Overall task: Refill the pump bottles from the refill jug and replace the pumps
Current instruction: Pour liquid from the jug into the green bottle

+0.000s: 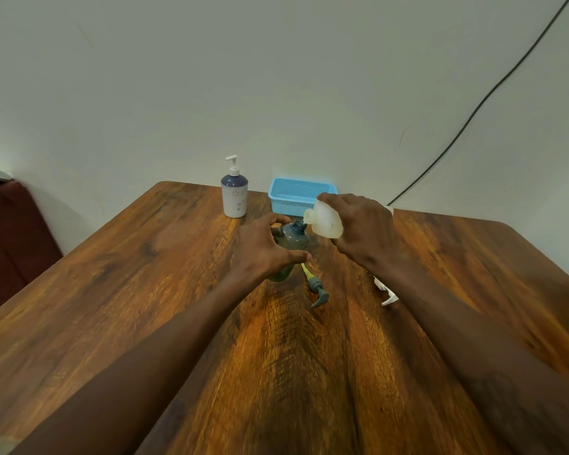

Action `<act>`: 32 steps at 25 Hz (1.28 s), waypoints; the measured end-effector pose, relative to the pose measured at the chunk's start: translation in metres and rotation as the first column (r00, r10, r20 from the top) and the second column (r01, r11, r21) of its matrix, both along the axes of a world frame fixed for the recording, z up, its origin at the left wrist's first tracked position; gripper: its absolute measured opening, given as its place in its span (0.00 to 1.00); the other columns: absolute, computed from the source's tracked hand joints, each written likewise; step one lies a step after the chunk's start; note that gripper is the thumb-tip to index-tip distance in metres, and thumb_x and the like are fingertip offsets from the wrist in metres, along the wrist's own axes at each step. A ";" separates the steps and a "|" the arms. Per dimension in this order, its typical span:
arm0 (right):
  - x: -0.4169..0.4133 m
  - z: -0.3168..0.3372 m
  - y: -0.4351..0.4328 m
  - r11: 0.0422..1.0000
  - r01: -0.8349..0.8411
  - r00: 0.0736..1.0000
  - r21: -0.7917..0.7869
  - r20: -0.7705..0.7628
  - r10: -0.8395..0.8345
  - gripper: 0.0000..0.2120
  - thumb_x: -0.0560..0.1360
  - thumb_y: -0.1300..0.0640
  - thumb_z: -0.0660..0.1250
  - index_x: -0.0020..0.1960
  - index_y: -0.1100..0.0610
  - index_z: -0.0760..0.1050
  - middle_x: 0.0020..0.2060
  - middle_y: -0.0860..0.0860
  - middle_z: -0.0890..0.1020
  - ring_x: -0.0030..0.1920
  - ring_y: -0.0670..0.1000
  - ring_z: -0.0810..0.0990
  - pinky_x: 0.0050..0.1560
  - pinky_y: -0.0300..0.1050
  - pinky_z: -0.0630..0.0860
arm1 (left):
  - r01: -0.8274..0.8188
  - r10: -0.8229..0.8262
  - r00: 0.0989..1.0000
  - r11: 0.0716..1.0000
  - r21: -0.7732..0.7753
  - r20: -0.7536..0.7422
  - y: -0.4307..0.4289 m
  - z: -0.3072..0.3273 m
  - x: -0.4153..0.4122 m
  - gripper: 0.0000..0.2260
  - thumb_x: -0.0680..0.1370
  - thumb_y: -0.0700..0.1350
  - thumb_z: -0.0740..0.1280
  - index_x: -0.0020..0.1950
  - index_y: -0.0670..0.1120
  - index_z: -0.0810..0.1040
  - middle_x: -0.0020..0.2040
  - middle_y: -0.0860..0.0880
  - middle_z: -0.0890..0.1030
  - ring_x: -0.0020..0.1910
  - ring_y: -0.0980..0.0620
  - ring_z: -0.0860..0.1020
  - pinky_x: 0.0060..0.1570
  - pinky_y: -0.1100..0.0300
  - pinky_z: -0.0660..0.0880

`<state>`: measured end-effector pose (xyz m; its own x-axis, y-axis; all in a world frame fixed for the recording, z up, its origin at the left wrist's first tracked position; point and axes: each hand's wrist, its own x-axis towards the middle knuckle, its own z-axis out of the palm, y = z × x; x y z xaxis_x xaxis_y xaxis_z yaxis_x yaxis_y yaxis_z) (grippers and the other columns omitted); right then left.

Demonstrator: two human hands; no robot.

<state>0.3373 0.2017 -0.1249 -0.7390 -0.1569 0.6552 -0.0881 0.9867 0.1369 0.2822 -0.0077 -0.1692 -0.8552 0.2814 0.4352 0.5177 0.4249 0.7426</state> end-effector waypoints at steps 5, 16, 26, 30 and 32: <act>-0.001 -0.002 0.001 1.000 0.013 1.000 -0.001 0.007 -0.013 0.34 0.67 0.53 0.81 0.71 0.52 0.73 0.58 0.57 0.84 0.50 0.59 0.84 0.48 0.56 0.83 | 0.011 -0.011 1.000 1.000 -0.007 0.014 0.000 0.001 0.001 0.35 0.60 0.58 0.85 0.63 0.52 0.79 0.50 0.56 0.80 0.50 0.56 0.81 0.46 0.62 0.80; -0.002 -0.002 0.000 1.000 0.011 1.000 0.005 0.012 -0.011 0.34 0.67 0.54 0.80 0.71 0.52 0.73 0.58 0.57 0.84 0.50 0.60 0.84 0.48 0.55 0.82 | 0.031 -0.030 0.999 0.999 -0.029 0.036 -0.002 -0.003 0.003 0.33 0.62 0.56 0.85 0.64 0.52 0.78 0.51 0.57 0.77 0.50 0.57 0.78 0.41 0.71 0.72; -0.001 -0.002 0.000 1.000 -0.008 1.000 0.002 0.007 0.008 0.34 0.67 0.51 0.80 0.71 0.53 0.74 0.58 0.58 0.84 0.50 0.61 0.84 0.47 0.57 0.82 | 0.037 -0.036 0.999 0.999 -0.022 0.026 -0.004 -0.005 0.003 0.34 0.61 0.56 0.85 0.64 0.51 0.79 0.52 0.58 0.77 0.51 0.56 0.78 0.43 0.70 0.74; -0.001 -0.003 0.001 1.000 -0.012 1.000 -0.009 0.015 0.012 0.34 0.68 0.51 0.80 0.71 0.53 0.74 0.58 0.58 0.84 0.51 0.61 0.84 0.49 0.58 0.82 | 0.034 -0.032 0.999 0.999 -0.028 0.043 -0.003 -0.006 0.003 0.34 0.61 0.57 0.85 0.64 0.53 0.79 0.52 0.58 0.77 0.51 0.58 0.78 0.41 0.71 0.72; -0.001 -0.004 0.002 1.000 -0.006 1.000 -0.007 0.017 0.006 0.34 0.68 0.51 0.80 0.71 0.52 0.74 0.59 0.57 0.84 0.51 0.60 0.83 0.49 0.57 0.82 | 0.035 -0.034 0.998 0.999 -0.035 0.044 -0.003 -0.007 0.002 0.34 0.61 0.58 0.85 0.63 0.53 0.79 0.52 0.58 0.77 0.50 0.58 0.78 0.41 0.71 0.72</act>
